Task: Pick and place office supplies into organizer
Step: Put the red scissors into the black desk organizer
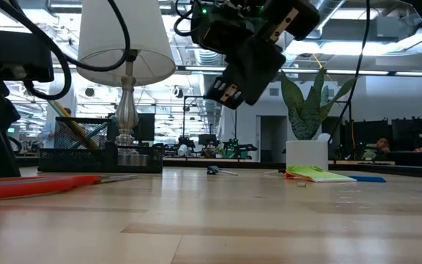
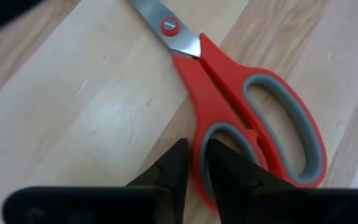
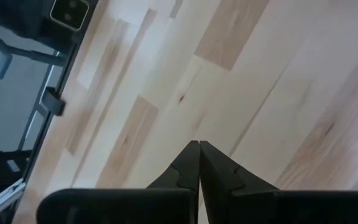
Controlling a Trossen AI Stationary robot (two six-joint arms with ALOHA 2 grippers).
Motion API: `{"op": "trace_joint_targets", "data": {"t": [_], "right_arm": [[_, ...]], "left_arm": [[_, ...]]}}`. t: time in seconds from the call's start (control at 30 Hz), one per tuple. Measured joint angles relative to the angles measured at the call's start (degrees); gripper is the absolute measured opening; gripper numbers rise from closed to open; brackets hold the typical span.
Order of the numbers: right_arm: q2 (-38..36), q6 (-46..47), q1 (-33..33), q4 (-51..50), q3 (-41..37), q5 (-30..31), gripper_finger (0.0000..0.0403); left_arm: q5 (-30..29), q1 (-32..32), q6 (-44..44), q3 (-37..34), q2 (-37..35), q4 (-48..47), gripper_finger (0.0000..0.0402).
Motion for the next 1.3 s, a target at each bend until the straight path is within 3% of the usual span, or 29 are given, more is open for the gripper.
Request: {"op": "trace_joint_targets", "data": {"t": [0.17, 0.37, 0.5, 0.8, 0.93, 1.13, 1.3], "right_arm": [[0.00, 0.00, 0.38, 8.77, 0.00, 0.00, 0.0001], [0.00, -4.42, 3.59, 27.52, 0.04, 0.00, 0.0001], [0.00, -8.58, 5.86, 32.78, 0.04, -0.02, 0.0001], [0.00, -6.62, 11.78, 32.34, 0.04, -1.49, 0.0001], [0.00, -6.62, 14.77, 32.74, 0.04, -1.47, 0.0001], [-0.02, -6.62, 18.56, 32.62, 0.04, -1.42, 0.0001], [-0.04, -6.61, 20.49, 32.06, 0.04, -1.35, 0.0001]], "left_arm": [[0.21, 0.10, 1.95, 1.28, -0.06, -2.34, 0.0014], [2.38, 0.30, 6.24, 7.20, 0.56, -10.97, 0.0009], [6.47, 0.16, 9.11, 15.40, 0.72, -28.72, 0.0005], [1.66, 1.67, 6.57, 31.92, 0.28, -67.60, 0.0003], [3.24, 5.73, 14.38, 32.10, -5.28, -64.69, 0.0003], [1.67, 12.95, 13.97, 32.10, -13.28, -66.92, 0.0003], [9.02, 19.62, 16.93, 32.12, -22.88, -67.02, 0.0002]]}}
